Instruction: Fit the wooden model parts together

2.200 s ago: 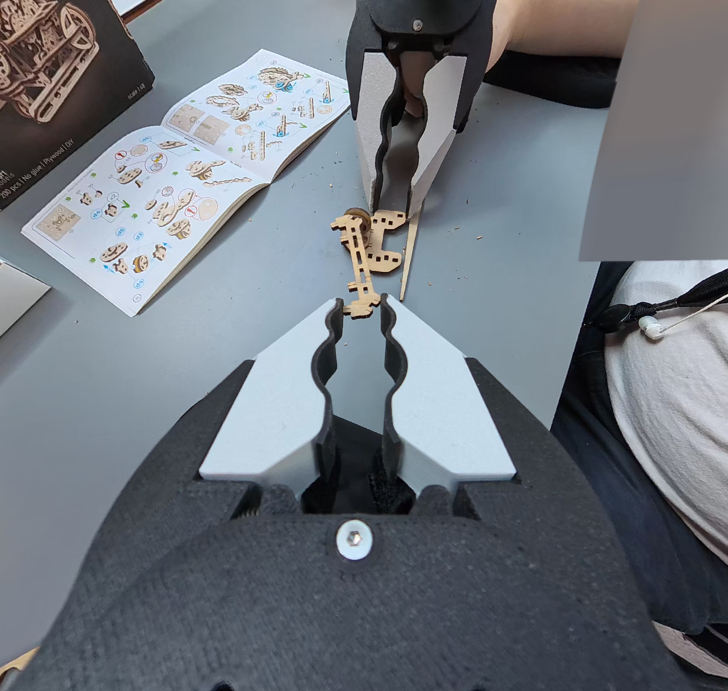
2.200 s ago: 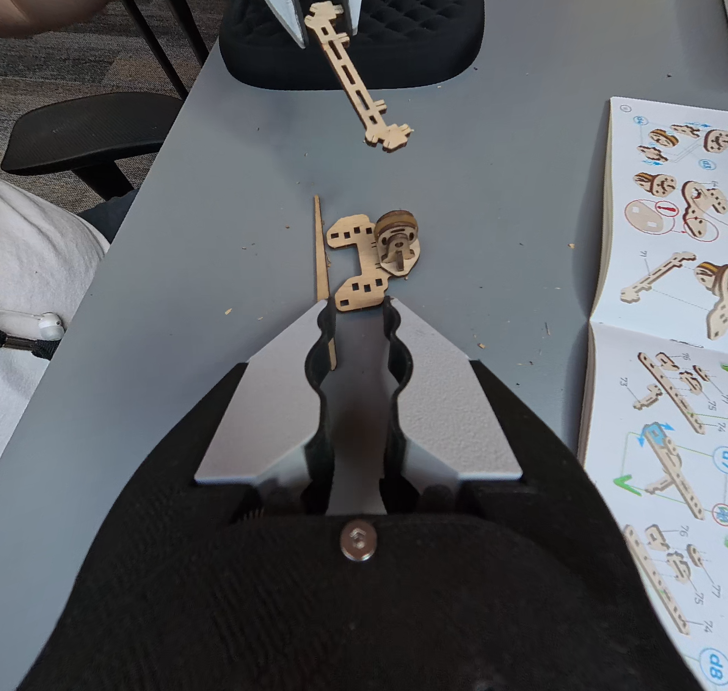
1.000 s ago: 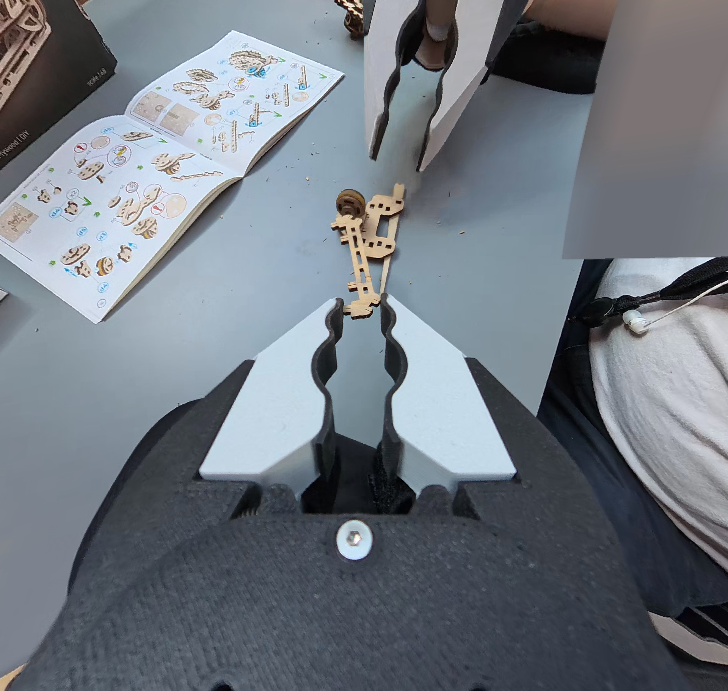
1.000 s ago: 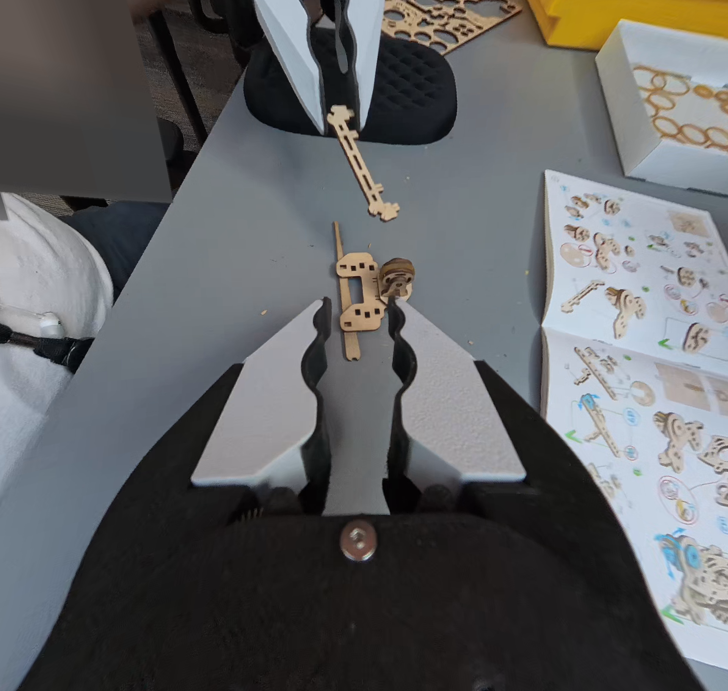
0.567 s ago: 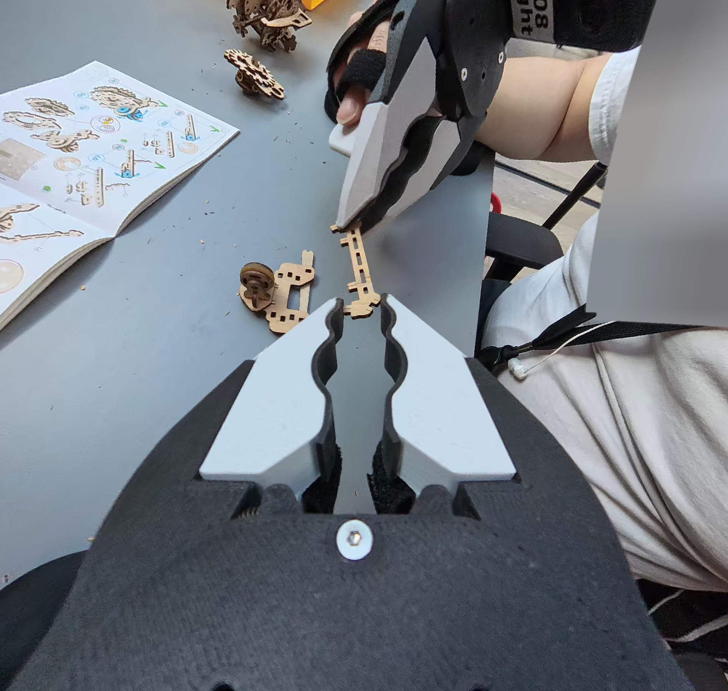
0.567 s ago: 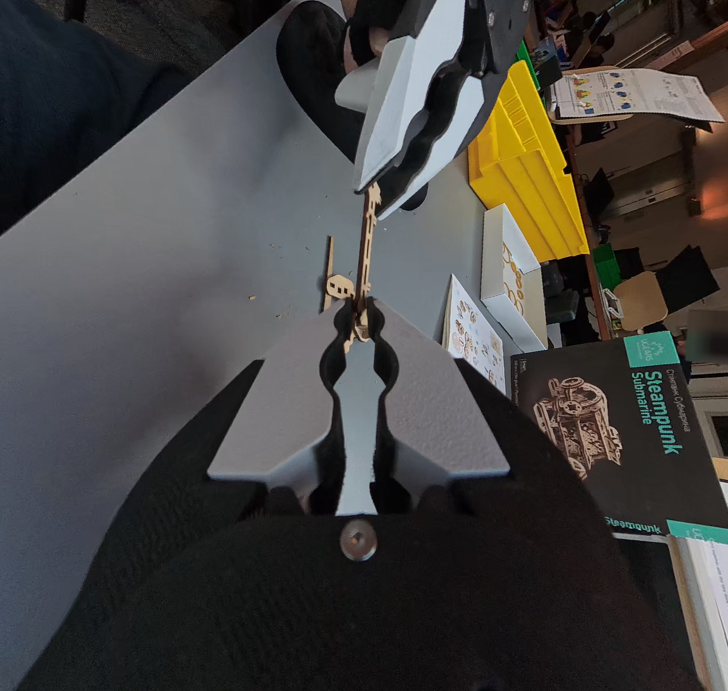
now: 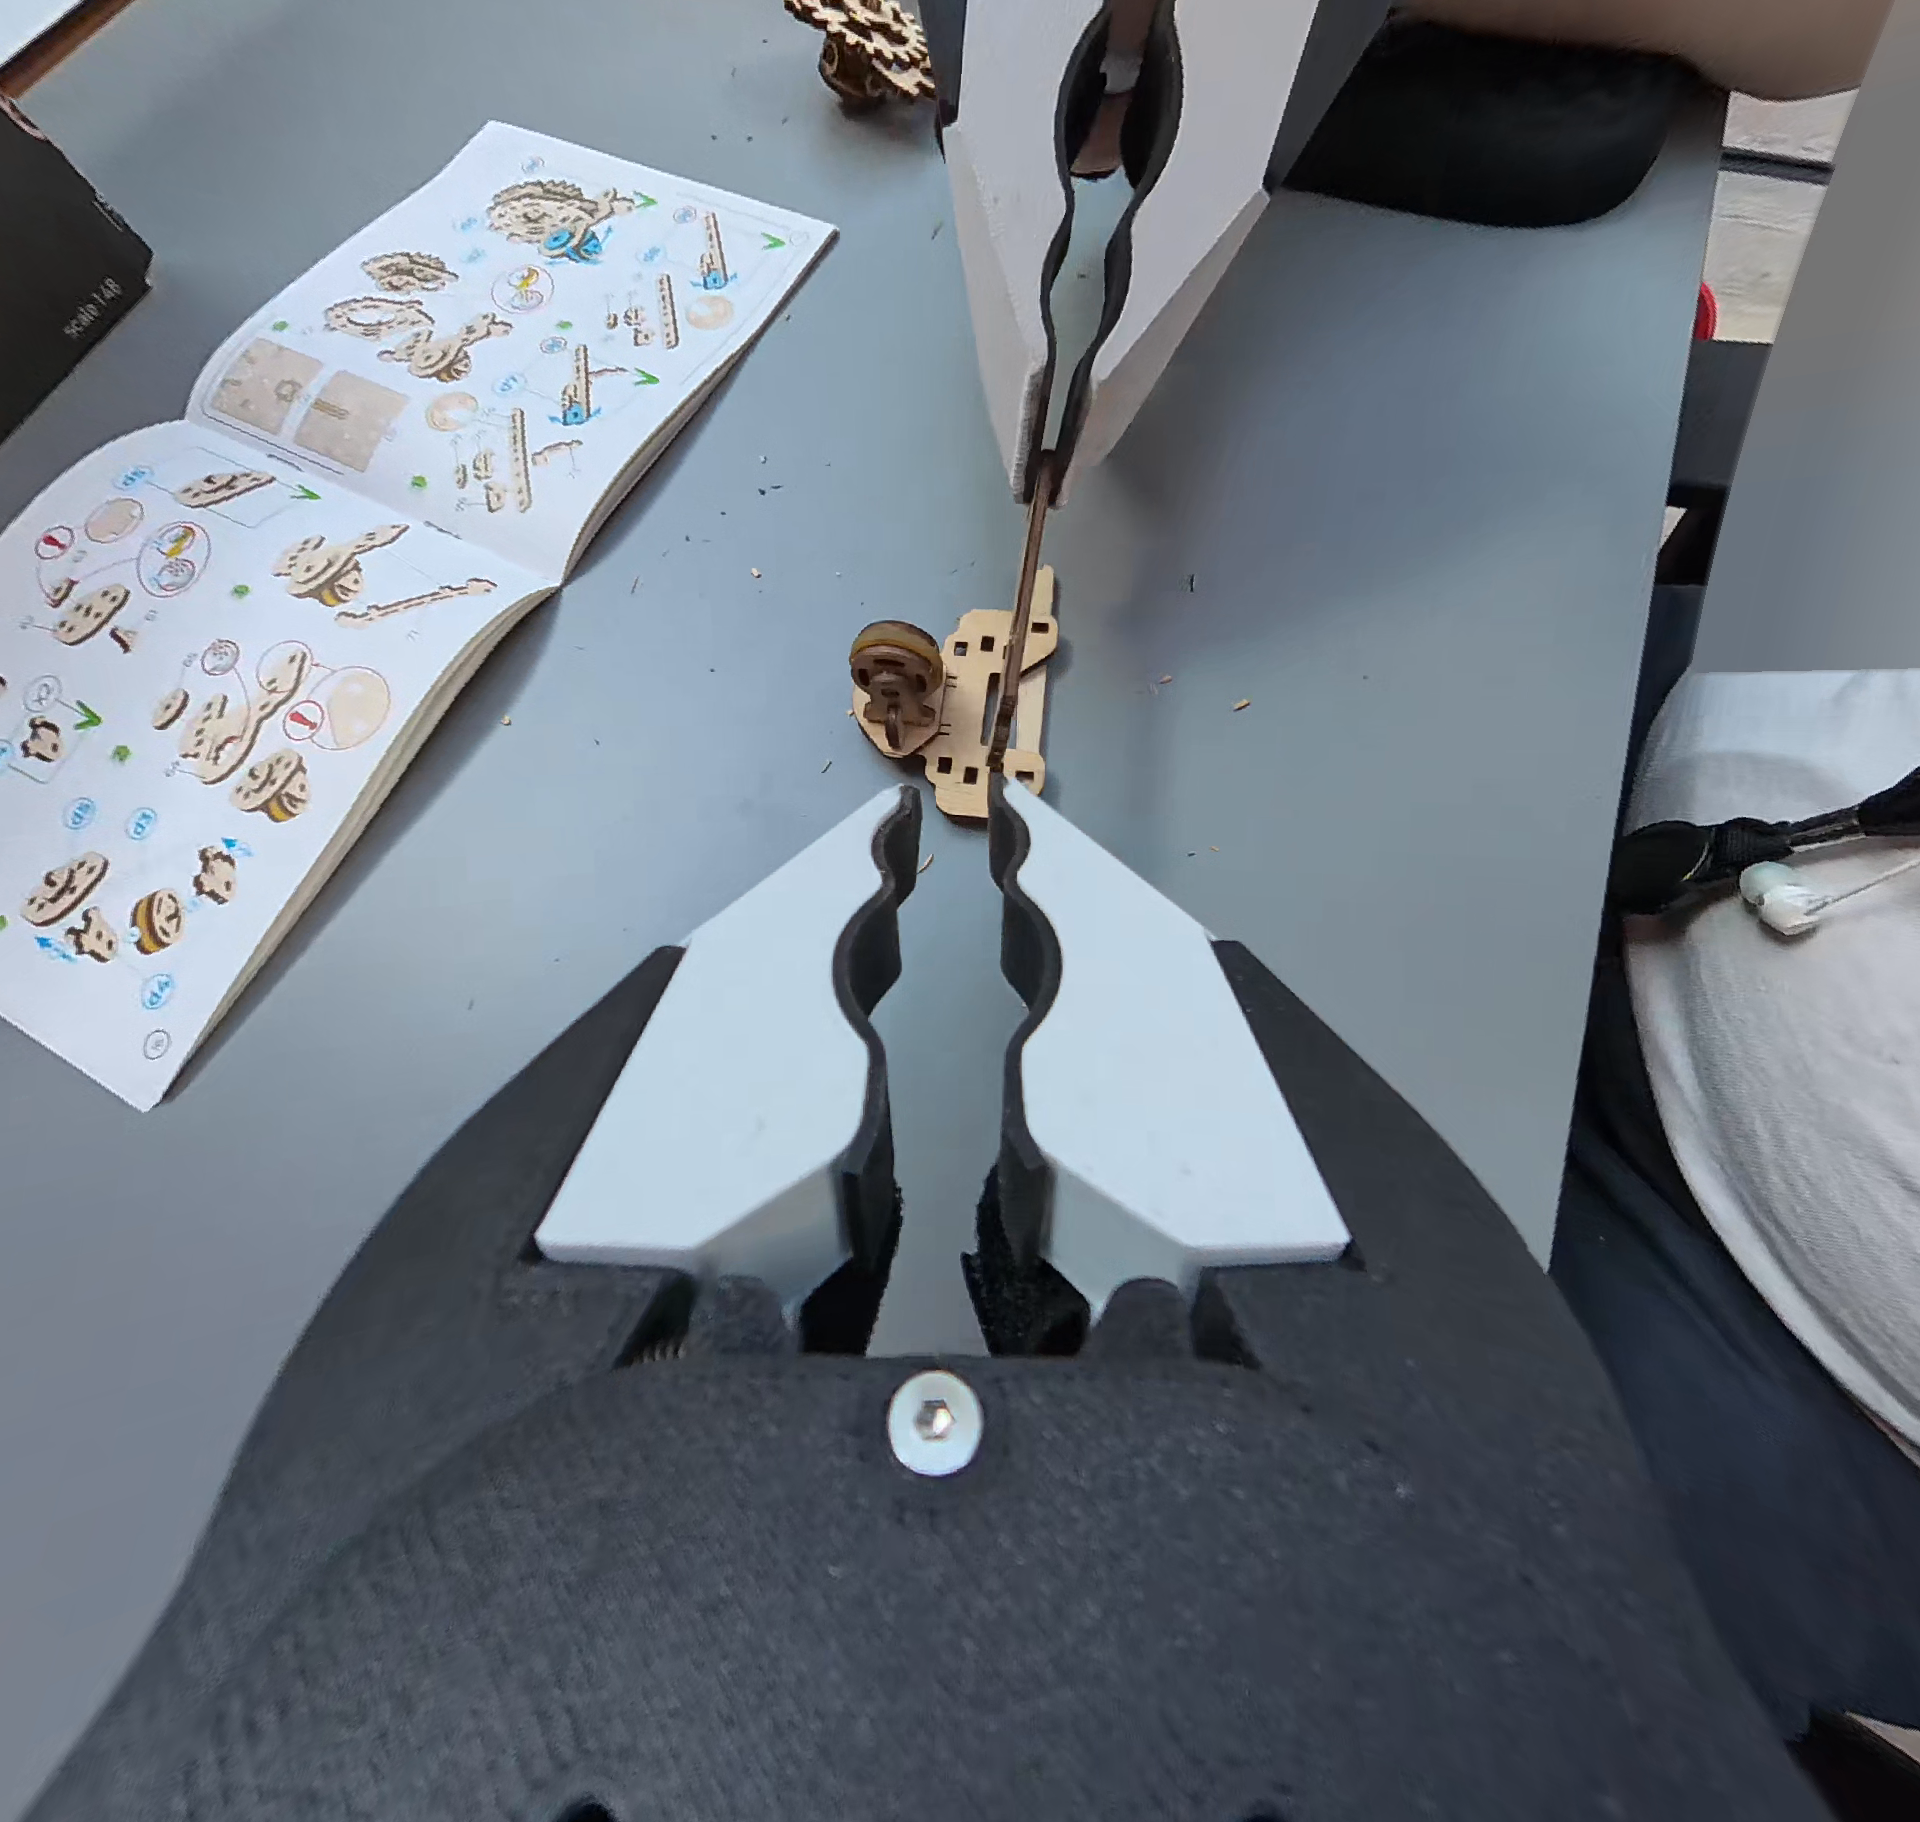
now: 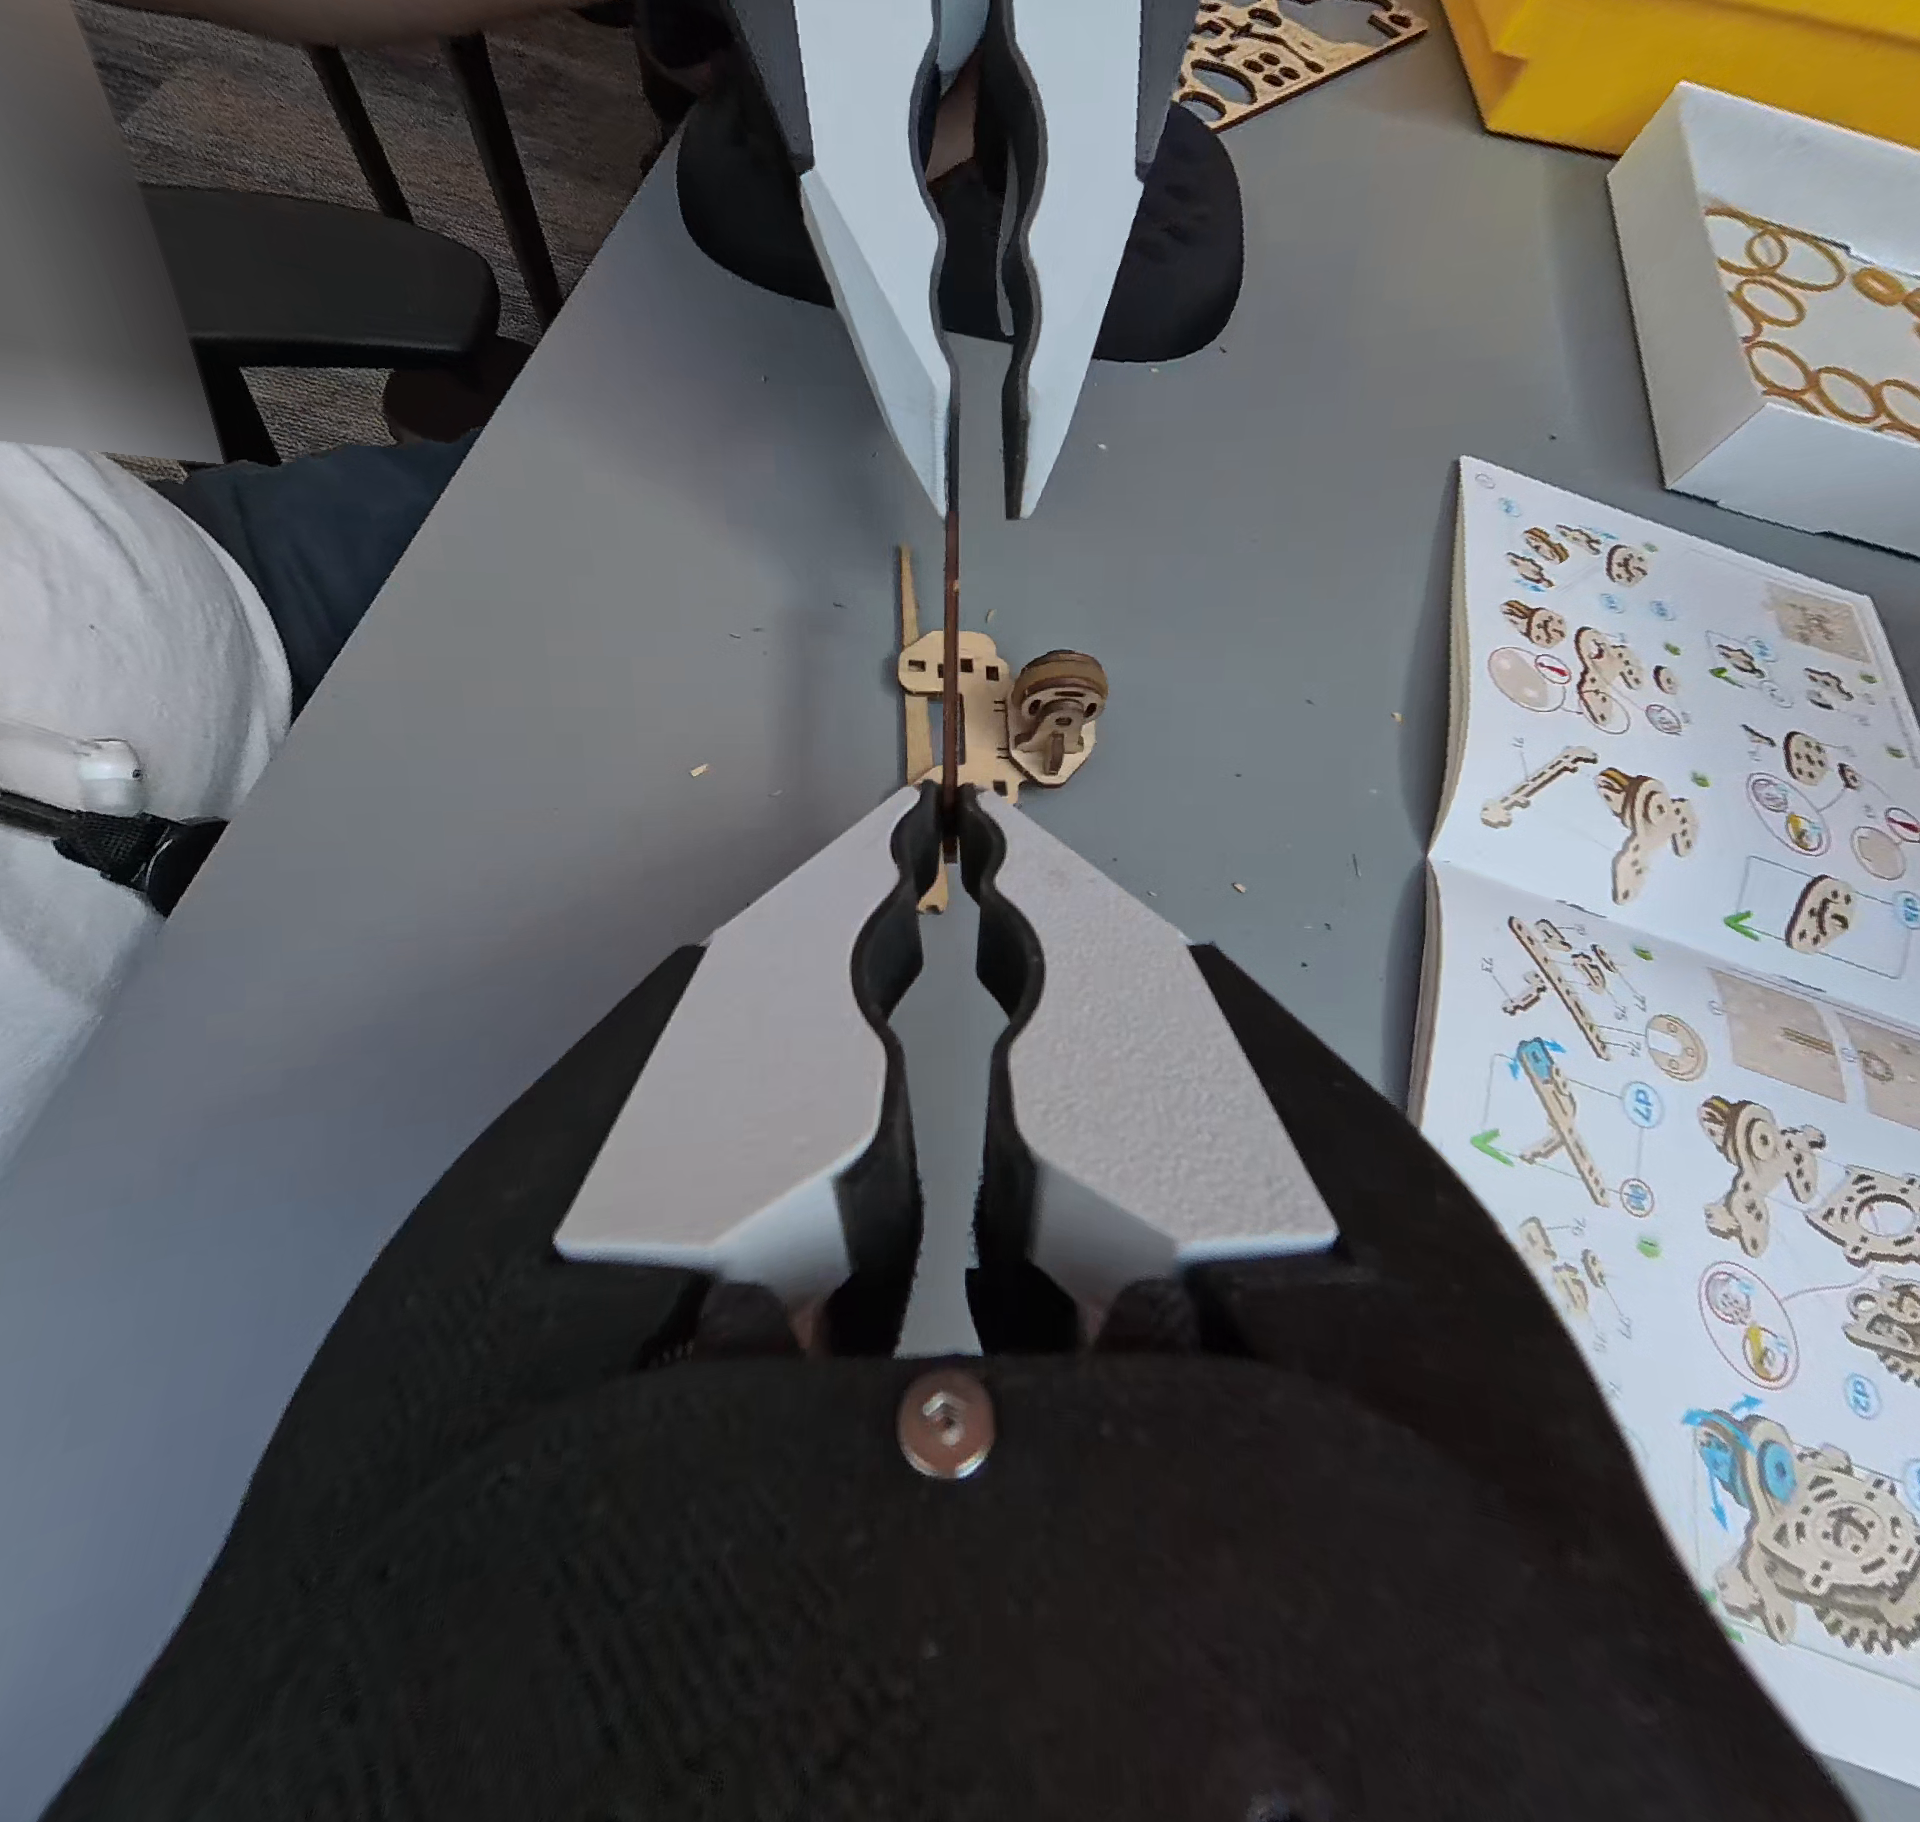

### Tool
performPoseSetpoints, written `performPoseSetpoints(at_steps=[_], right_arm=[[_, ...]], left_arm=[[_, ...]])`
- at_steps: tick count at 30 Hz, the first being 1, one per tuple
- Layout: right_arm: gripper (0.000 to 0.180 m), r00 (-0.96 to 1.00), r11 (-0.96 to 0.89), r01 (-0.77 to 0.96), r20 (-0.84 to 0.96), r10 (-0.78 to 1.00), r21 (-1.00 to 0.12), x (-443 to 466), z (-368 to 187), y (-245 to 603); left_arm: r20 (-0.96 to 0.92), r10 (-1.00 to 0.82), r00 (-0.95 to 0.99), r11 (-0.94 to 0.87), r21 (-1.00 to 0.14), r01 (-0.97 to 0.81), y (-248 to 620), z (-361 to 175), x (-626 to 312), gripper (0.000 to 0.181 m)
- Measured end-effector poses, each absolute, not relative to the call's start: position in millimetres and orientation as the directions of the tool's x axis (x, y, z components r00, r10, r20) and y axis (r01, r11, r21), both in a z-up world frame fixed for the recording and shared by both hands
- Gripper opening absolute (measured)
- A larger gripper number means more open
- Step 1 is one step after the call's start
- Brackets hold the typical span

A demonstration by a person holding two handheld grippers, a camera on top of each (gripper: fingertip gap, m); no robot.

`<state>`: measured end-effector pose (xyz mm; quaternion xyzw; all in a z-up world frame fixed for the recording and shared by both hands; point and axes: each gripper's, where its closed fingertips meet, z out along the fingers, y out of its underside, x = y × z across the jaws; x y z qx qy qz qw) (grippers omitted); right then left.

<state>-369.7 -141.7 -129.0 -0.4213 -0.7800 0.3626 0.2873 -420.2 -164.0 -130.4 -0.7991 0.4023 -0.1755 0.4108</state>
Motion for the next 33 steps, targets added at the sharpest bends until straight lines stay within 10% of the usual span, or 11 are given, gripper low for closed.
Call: performPoseSetpoints(at_steps=[33], right_arm=[[0.005,-0.459,0.34,0.494,0.092,0.884,-0.8,-377,-140,-136]], left_arm=[[0.009,-0.822,0.57,-0.364,-0.778,-0.512,-163,-140,-412,0.001]])
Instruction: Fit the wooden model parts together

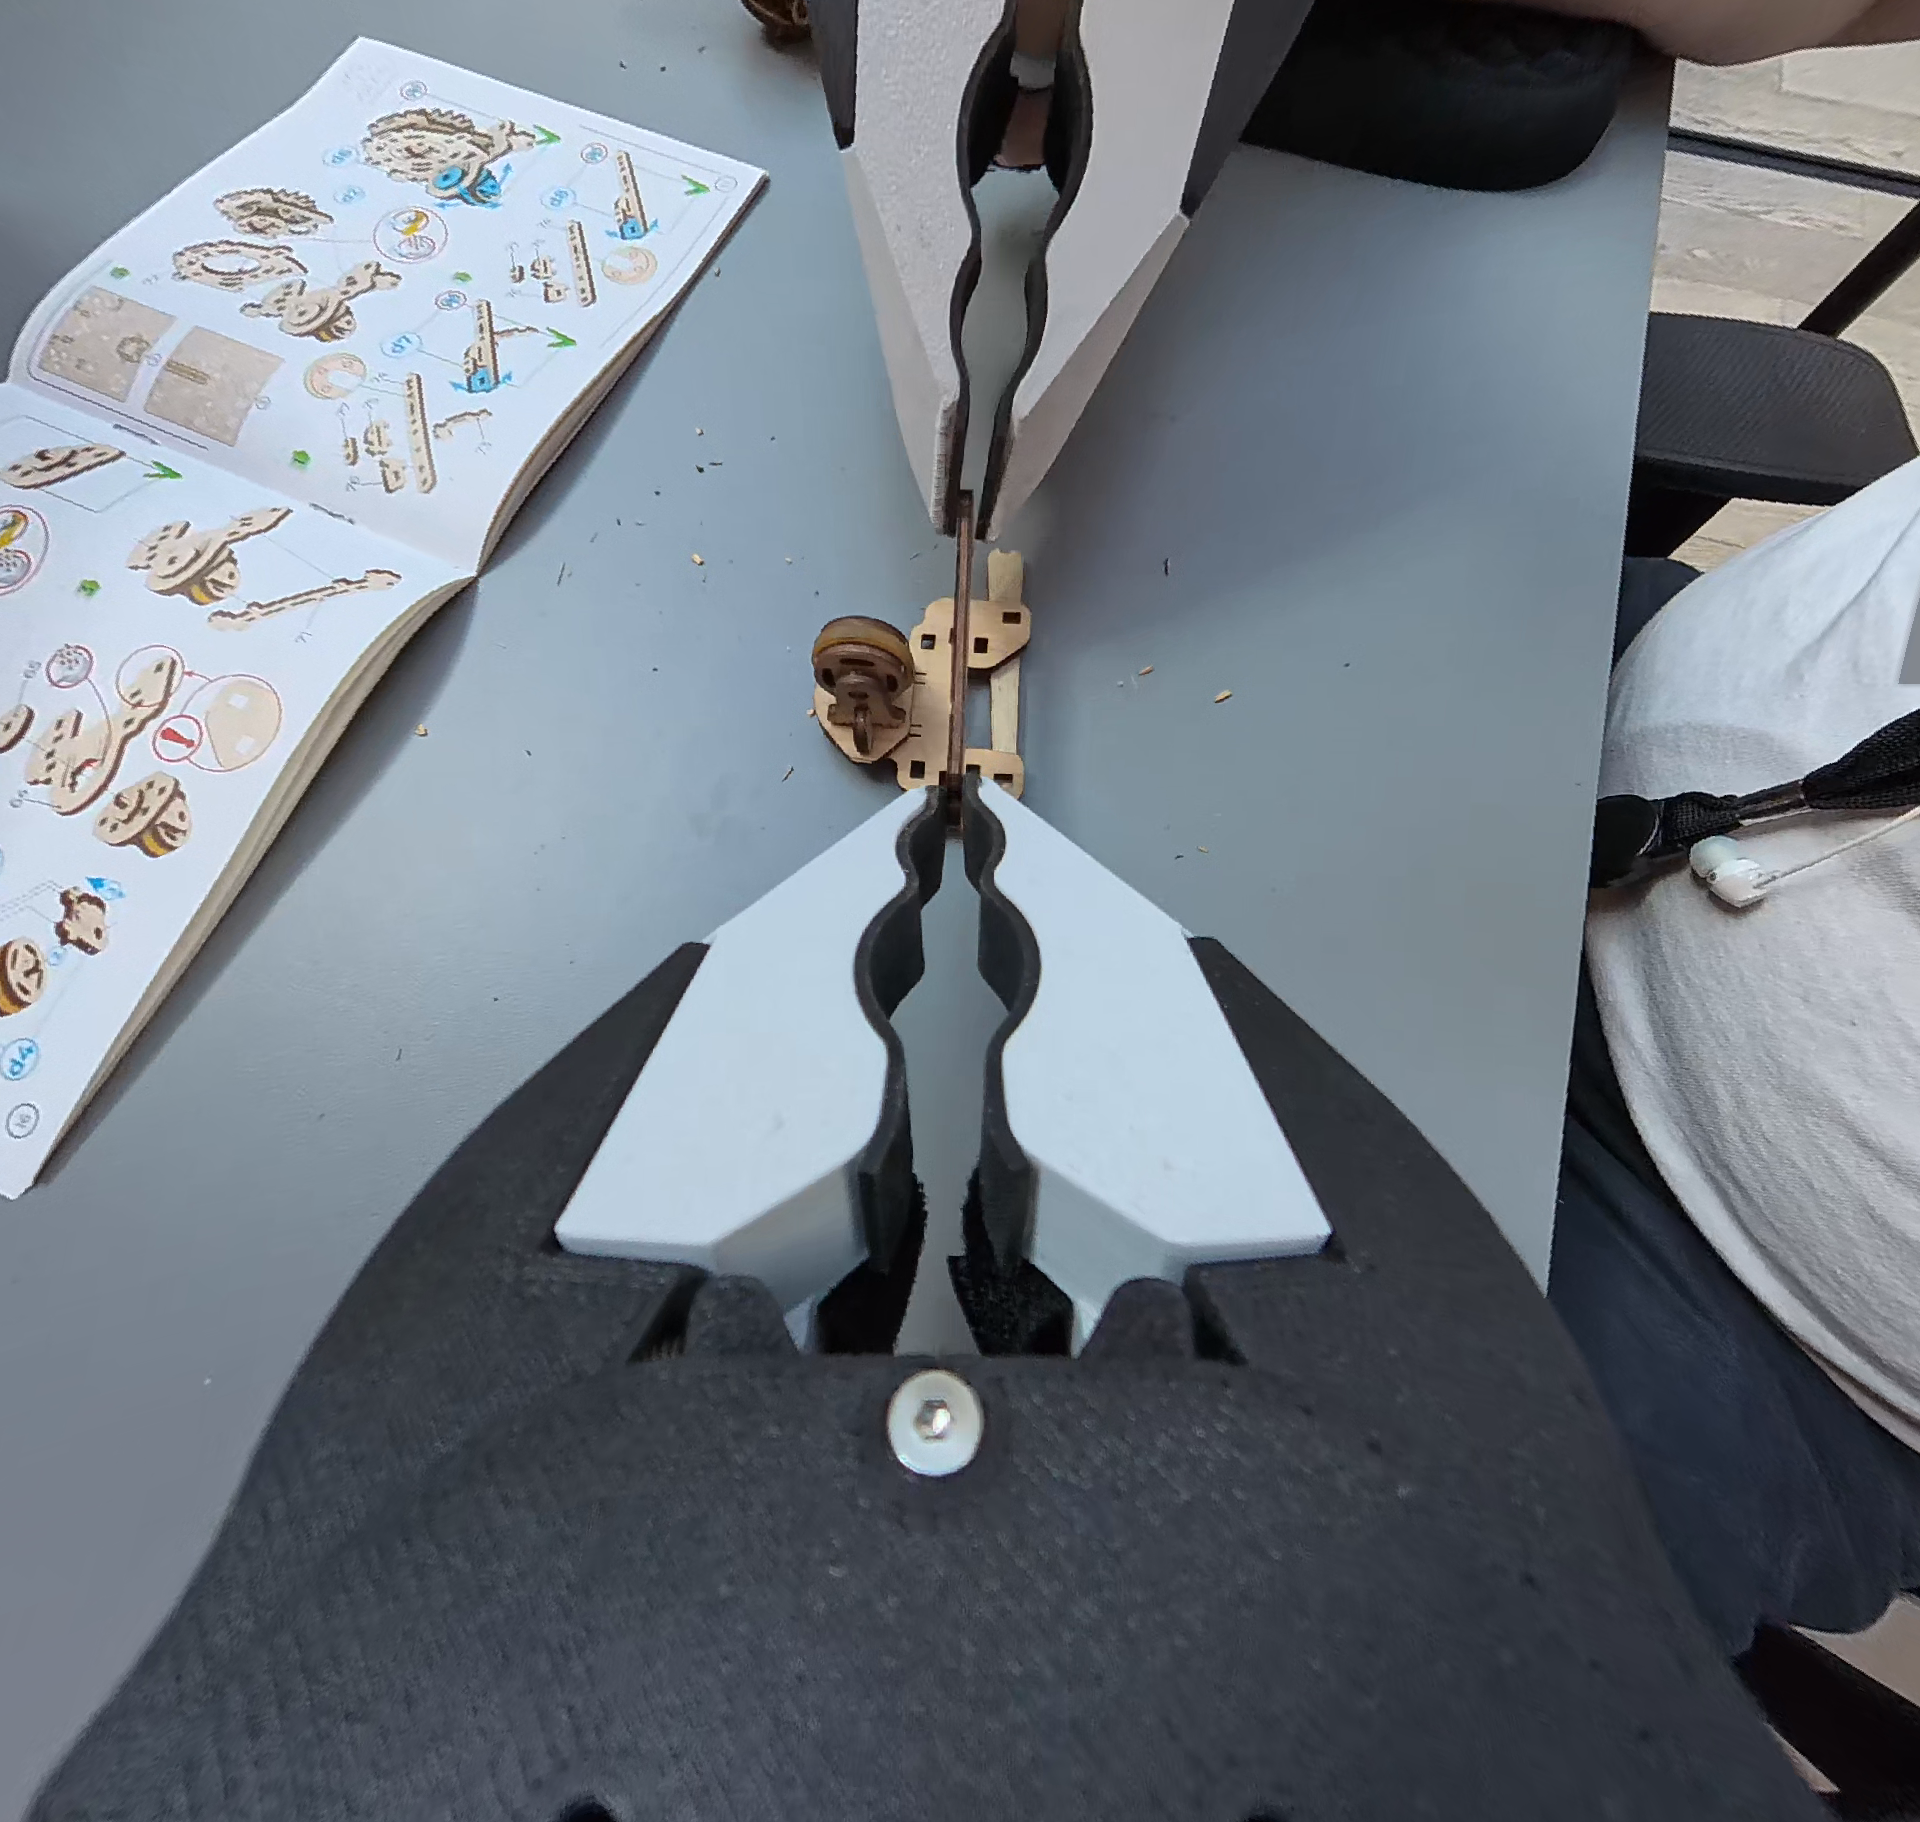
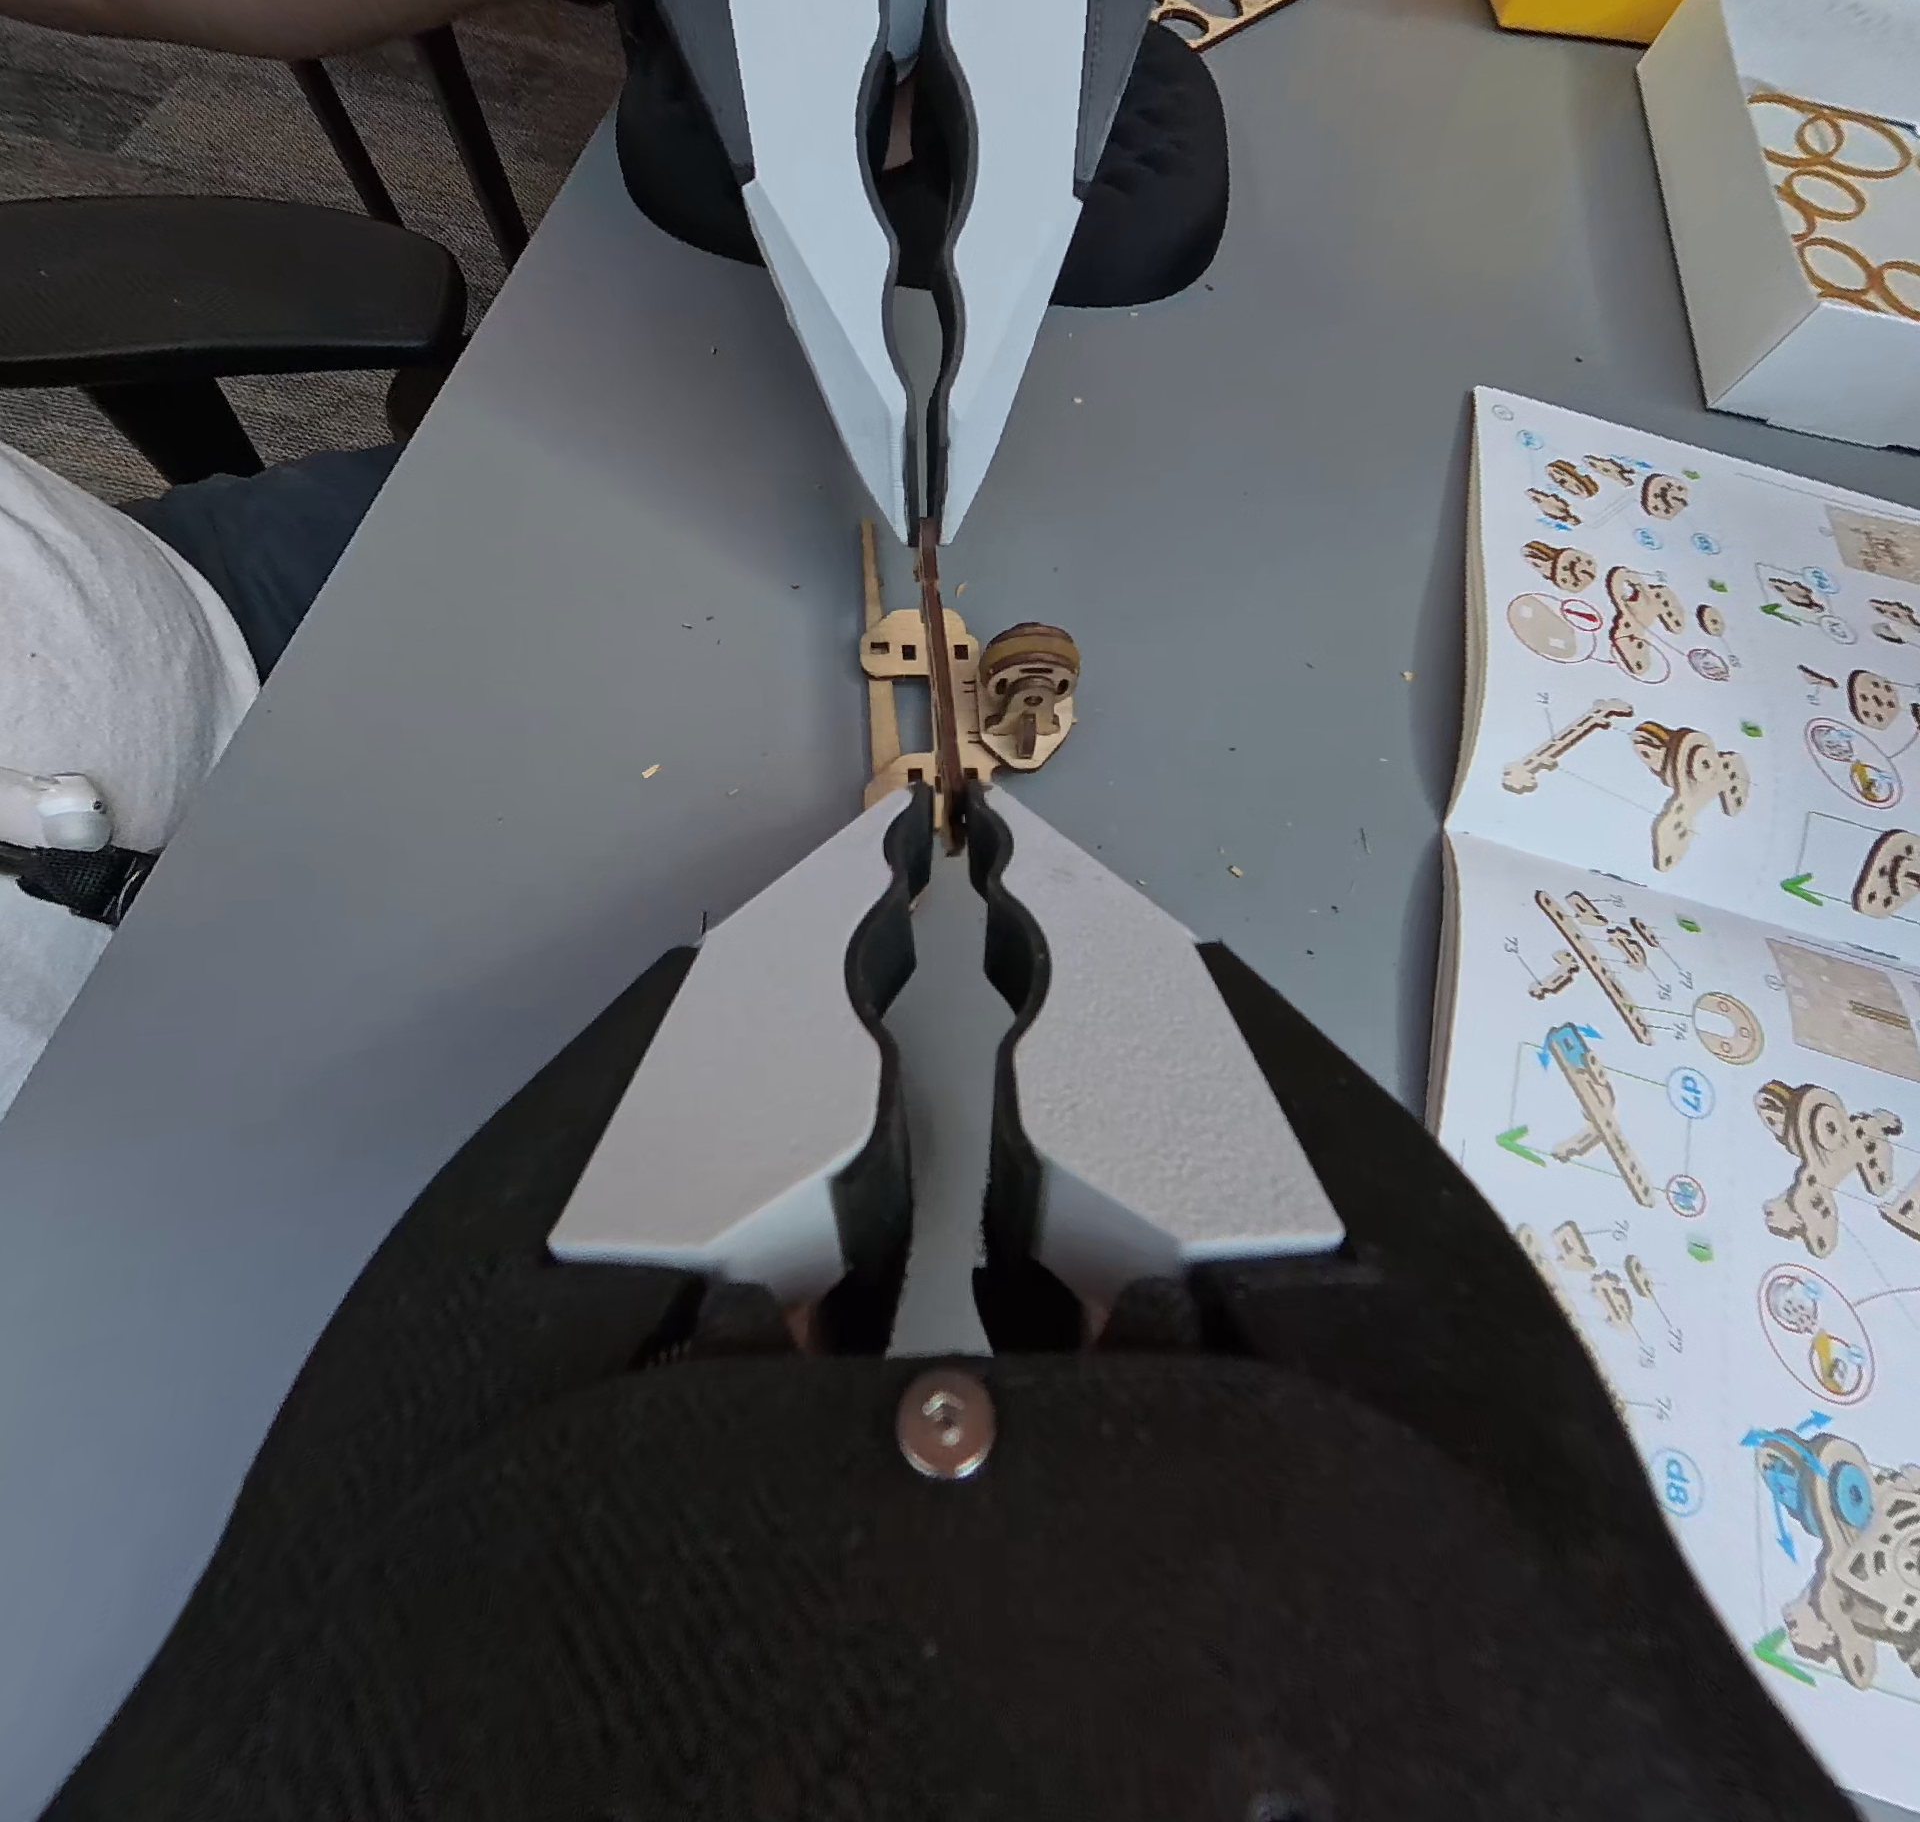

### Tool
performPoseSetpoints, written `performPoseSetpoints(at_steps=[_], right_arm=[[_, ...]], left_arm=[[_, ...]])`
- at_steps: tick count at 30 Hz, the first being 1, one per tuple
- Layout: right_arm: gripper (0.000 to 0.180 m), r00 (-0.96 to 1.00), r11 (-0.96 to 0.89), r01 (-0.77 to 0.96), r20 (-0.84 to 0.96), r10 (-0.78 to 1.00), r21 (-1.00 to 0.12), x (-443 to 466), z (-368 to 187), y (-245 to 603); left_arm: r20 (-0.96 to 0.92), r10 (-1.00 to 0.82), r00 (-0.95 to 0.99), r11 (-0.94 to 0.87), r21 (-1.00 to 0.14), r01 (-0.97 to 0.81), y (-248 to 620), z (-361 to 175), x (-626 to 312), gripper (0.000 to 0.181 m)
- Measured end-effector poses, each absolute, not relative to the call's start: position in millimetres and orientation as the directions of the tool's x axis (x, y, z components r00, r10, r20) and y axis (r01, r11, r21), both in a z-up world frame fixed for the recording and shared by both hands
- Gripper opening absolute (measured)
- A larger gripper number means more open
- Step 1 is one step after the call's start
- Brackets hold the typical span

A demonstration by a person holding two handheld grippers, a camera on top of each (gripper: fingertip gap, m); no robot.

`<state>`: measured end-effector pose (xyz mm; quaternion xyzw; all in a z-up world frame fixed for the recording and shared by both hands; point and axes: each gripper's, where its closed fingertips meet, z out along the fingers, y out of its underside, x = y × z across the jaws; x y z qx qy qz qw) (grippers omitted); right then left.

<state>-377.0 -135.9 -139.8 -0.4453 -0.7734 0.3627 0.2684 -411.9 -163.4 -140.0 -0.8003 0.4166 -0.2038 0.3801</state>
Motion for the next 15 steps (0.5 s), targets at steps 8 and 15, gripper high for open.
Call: performPoseSetpoints(at_steps=[8,15], right_arm=[[0.011,-0.448,0.291,0.527,0.03,0.893,-0.798,-376.1,-146.5,-134.0],[0.002,-0.451,0.3,0.538,0.032,0.892,-0.788,-375.5,-148.9,-134.3]], left_arm=[[0.002,-0.812,0.584,-0.389,-0.747,-0.539,-161.6,-146.4,-417.0,0.001],[0.004,-0.817,0.577,-0.393,-0.735,-0.552,-162.2,-149.2,-416.4,0.001]])
